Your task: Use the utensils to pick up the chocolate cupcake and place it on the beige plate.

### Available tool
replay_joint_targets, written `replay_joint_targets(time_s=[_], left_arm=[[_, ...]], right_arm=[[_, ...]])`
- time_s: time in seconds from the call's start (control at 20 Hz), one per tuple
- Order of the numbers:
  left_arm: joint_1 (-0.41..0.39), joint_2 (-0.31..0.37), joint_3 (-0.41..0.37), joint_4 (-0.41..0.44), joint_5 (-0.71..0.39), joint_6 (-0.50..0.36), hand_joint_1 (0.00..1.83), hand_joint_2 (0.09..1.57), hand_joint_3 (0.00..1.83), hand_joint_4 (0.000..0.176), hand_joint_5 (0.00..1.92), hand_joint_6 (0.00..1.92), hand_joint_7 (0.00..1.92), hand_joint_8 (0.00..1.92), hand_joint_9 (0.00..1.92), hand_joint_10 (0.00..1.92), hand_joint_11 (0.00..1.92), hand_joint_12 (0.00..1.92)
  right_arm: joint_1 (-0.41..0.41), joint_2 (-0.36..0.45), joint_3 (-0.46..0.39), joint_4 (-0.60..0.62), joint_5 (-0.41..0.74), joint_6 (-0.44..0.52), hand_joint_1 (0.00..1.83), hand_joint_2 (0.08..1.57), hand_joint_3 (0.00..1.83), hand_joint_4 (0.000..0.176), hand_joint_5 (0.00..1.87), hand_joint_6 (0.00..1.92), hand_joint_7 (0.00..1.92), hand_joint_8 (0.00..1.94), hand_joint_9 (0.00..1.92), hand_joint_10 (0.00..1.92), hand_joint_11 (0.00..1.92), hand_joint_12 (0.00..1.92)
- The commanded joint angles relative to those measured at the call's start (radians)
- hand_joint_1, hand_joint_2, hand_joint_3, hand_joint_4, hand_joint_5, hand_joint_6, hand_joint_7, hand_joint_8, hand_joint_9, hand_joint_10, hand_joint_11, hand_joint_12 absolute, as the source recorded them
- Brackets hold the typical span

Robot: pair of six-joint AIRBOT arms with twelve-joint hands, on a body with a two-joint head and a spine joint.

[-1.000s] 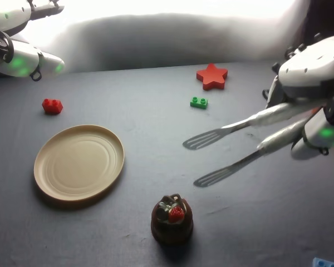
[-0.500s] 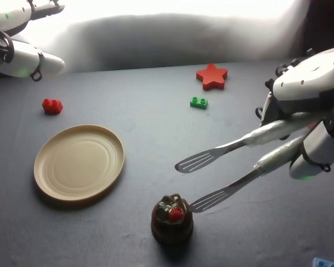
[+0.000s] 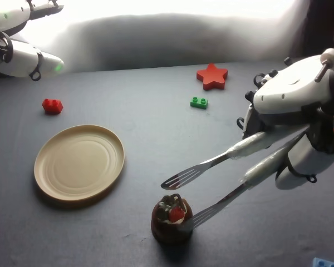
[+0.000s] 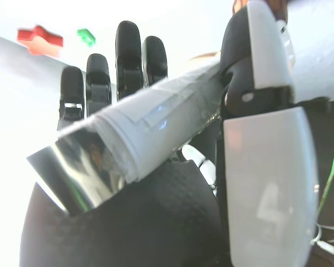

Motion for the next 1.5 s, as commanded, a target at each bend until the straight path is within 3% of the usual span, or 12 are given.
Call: replay_joint_targets(time_s=[0.0,0.1,0.3,0.5,0.6,1.0,1.3,1.45], left_arm=[[-0.013,0.009,0.004,0.026,0.008,0.003,0.0,1.22,0.0,0.0,0.08,0.0,0.05,0.0,0.02,0.0,0.0,0.04],[-0.014,0.009,0.004,0.026,0.008,0.003,0.0,1.22,0.0,0.0,0.07,0.0,0.04,0.0,0.01,0.0,0.0,0.02],[-0.014,0.009,0.005,0.026,0.008,0.003,0.0,1.23,0.0,0.0,0.07,0.0,0.04,0.0,0.01,0.0,0.0,0.02],[-0.014,0.009,0.005,0.026,0.008,0.003,0.0,1.23,0.0,0.0,0.08,0.01,0.05,0.01,0.02,0.01,0.01,0.02],[-0.014,0.009,0.006,0.026,0.008,0.003,0.0,1.23,0.0,0.0,0.07,0.0,0.04,0.0,0.02,0.0,0.0,0.03],[-0.015,0.009,0.005,0.026,0.008,0.003,0.0,1.22,0.0,0.0,0.09,0.0,0.06,0.0,0.03,0.0,0.0,0.03],[-0.015,0.009,0.006,0.026,0.008,0.003,0.0,1.22,0.0,0.0,0.1,0.01,0.05,0.01,0.03,0.01,0.03,0.02],[-0.015,0.009,0.004,0.026,0.008,0.003,0.0,1.22,0.0,0.0,0.09,0.0,0.05,0.01,0.02,0.0,0.01,0.01]], right_arm=[[0.006,-0.002,-0.004,-0.029,0.092,0.002,0.89,1.09,0.0,0.0,0.73,0.01,0.85,0.0,0.43,0.0,0.0,0.74],[-0.005,-0.012,-0.003,-0.06,0.101,0.023,0.89,1.09,0.0,0.0,0.74,0.0,0.84,0.0,0.41,0.0,0.0,0.65],[-0.027,-0.031,0.0,-0.077,0.107,0.033,0.89,1.08,0.0,0.0,0.71,0.0,0.84,0.0,0.41,0.0,0.0,0.68],[-0.051,-0.061,0.029,-0.138,0.103,0.112,0.89,1.08,0.0,0.0,0.71,0.0,0.83,0.0,0.41,0.0,0.0,0.68],[-0.065,-0.075,0.049,-0.138,0.103,0.13,0.91,1.07,0.0,0.0,0.74,0.01,0.84,0.0,0.41,0.0,0.0,0.77],[-0.095,-0.088,0.054,-0.138,0.098,0.125,0.9,1.07,0.0,0.0,0.77,0.01,0.85,0.01,0.45,0.01,0.0,0.86],[-0.097,-0.09,0.054,-0.138,0.101,0.125,0.91,1.07,0.0,0.0,0.74,0.0,0.84,0.0,0.39,0.0,0.0,0.67],[-0.097,-0.09,0.054,-0.138,0.101,0.125,0.91,1.08,0.0,0.0,0.76,0.0,0.87,0.01,0.43,0.01,0.0,0.76]])
